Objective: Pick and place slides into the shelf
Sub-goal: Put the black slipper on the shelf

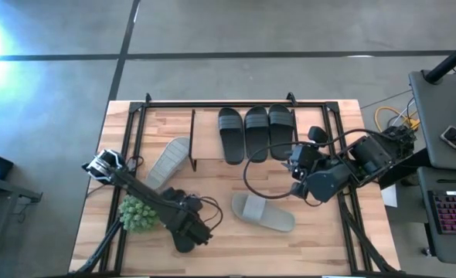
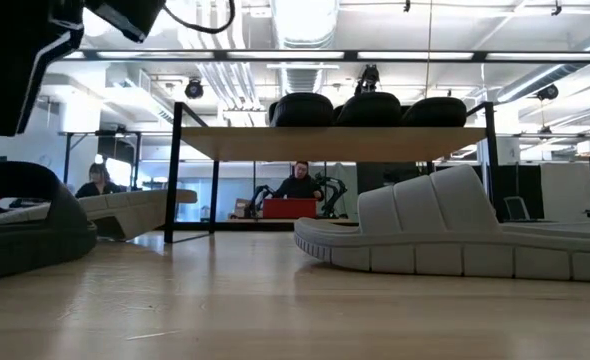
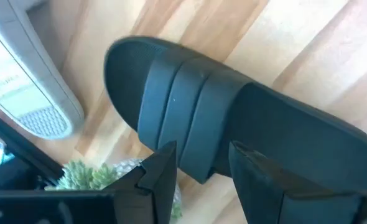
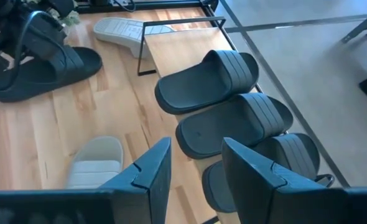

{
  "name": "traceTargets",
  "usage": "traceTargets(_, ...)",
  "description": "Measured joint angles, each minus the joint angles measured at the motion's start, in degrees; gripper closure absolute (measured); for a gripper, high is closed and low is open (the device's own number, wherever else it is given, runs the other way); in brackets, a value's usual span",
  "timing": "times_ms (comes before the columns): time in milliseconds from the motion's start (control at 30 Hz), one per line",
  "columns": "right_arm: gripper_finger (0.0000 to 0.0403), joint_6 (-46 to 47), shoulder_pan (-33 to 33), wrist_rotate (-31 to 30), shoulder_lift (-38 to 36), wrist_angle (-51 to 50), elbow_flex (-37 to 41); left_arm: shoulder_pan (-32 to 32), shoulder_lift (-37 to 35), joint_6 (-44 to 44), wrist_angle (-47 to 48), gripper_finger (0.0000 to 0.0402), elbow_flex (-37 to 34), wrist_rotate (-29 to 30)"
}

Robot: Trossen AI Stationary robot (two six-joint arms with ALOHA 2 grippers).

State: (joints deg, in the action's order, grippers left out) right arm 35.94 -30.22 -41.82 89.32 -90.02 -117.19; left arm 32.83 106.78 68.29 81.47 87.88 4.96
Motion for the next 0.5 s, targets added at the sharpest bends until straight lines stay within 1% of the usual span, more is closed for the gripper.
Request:
traceTargets(267, 0.0268, 0.0, 0.5, 0.0, 0.0, 0.0, 0.0, 1.7, 2.1, -0.1, -0.7, 0.0269, -0.8, 1.4)
traceTargets(500, 0.0268, 0.0, 0.5, 0.2, 0.0, 0.0, 0.0, 2.2, 6.1, -1.6, -1.4, 0.0269, -0.9, 2.7)
